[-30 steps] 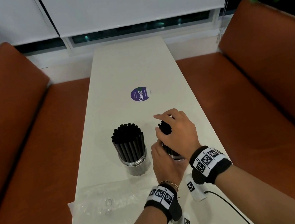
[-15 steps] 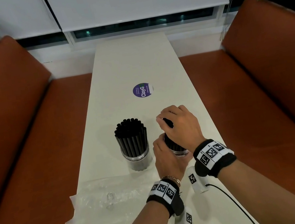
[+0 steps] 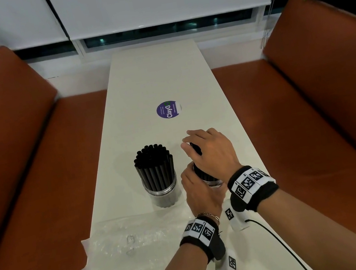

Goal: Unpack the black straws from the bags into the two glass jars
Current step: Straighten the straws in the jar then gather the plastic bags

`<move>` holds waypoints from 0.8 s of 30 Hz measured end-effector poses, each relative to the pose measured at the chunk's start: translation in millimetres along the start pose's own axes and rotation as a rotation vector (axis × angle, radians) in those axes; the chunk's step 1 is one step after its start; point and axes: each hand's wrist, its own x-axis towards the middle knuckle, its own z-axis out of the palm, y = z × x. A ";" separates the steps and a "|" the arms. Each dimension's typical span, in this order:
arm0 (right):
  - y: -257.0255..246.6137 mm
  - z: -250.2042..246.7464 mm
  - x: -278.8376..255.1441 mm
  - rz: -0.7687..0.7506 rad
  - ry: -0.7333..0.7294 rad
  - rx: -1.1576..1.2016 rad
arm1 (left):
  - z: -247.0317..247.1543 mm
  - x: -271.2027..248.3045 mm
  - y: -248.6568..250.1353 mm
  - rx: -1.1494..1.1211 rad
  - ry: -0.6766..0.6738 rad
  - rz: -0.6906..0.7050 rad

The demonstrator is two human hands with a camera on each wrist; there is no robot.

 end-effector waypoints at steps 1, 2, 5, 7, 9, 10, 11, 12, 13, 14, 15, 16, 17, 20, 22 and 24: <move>0.1 0.4 0.9 0.004 0.001 0.000 | -0.5 0.5 1.1 0.005 0.002 -0.002; -0.1 1.2 1.6 0.010 -0.001 0.001 | -1.1 1.0 1.3 0.010 0.004 -0.003; -0.8 3.4 2.8 0.025 -0.012 0.004 | -1.7 1.0 1.1 0.020 0.012 0.001; -0.9 4.0 3.3 0.029 -0.016 0.005 | -1.9 0.1 1.6 0.016 0.007 -0.004; -0.7 3.8 3.8 0.032 -0.023 0.006 | -2.2 0.0 2.0 0.003 -0.004 -0.015; -0.4 3.5 4.0 0.032 -0.027 0.005 | -2.1 -0.1 1.9 -0.004 -0.017 -0.022; 0.0 3.0 4.2 0.033 -0.029 0.005 | -2.3 0.0 1.7 -0.011 -0.032 -0.027; 0.7 2.2 4.5 0.034 -0.033 0.006 | -2.5 -0.2 1.7 -0.015 -0.046 -0.032; 1.0 1.4 4.8 0.036 -0.035 0.007 | -2.8 -0.4 1.4 -0.019 -0.058 -0.035; 1.0 0.7 5.0 0.037 -0.037 0.005 | -3.3 -0.8 1.6 -0.022 -0.072 -0.041; 1.0 -0.2 5.1 0.039 -0.041 0.001 | -4.0 -1.6 2.2 -0.028 -0.085 -0.051; 0.7 -0.9 5.2 0.039 -0.044 -0.003 | -4.6 -2.6 2.6 -0.037 -0.099 -0.062; 0.2 -1.6 5.5 0.039 -0.046 -0.006 | -5.3 -3.8 1.9 -0.051 -0.114 -0.070; -1.4 -4.5 6.5 0.046 -0.054 -0.005 | -6.8 -7.7 -3.5 -0.129 -0.165 -0.082; -2.3 -7.3 6.8 0.054 -0.058 -0.002 | -10.4 -11.4 -7.7 -0.125 -0.202 -0.058; -3.4 -10.5 6.6 0.060 -0.067 -0.004 | -15.7 -15.0 -11.3 -0.118 -0.228 -0.026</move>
